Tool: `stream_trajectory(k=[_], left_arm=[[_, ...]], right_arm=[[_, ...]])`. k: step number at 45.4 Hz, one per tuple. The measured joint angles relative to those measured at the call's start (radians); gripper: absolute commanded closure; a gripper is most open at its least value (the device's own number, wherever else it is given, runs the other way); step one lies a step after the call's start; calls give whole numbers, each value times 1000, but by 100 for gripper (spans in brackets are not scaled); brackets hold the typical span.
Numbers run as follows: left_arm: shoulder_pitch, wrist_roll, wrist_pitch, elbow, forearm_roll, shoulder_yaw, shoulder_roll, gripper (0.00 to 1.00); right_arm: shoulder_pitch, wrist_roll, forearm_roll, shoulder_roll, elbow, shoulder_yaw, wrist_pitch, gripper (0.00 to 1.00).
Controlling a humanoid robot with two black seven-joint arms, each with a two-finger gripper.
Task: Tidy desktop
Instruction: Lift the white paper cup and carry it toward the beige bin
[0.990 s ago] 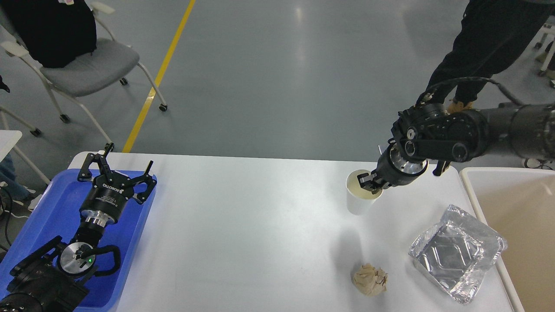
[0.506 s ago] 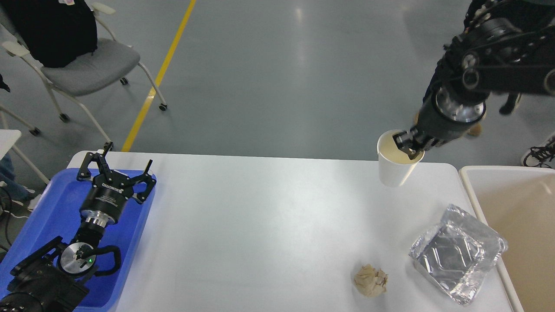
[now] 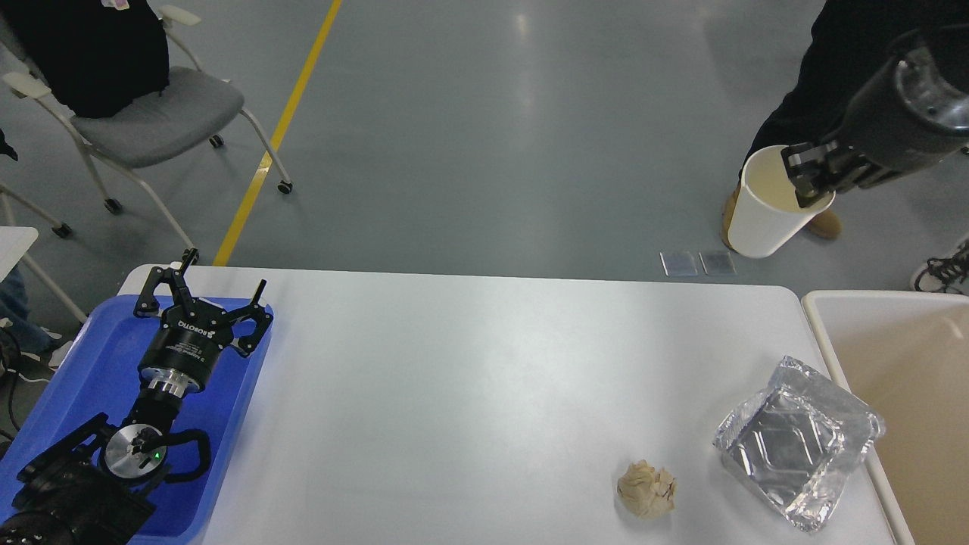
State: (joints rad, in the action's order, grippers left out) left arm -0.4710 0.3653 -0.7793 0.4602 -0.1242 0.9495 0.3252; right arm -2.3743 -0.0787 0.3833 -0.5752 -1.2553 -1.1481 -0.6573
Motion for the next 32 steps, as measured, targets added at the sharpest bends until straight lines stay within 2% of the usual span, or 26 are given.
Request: stream_trajectory(k=[5, 16, 23, 28, 32], left_arm=[[0, 0, 0, 0, 0, 0, 0, 1], [0, 0, 0, 0, 0, 0, 0, 1], [0, 0, 0, 0, 0, 0, 0, 1], [0, 0, 0, 0, 0, 0, 0, 1], [0, 0, 0, 0, 0, 0, 0, 1]], right_arm=[[3, -3, -32, -59, 48, -17, 84, 100], [112, -5, -143, -203, 129, 2, 384, 100], [308, -5, -218, -263, 217, 125, 591, 100], [538, -6, -261, -284, 337, 294, 738, 100], [657, -5, -273, -269, 413, 409, 788, 100]])
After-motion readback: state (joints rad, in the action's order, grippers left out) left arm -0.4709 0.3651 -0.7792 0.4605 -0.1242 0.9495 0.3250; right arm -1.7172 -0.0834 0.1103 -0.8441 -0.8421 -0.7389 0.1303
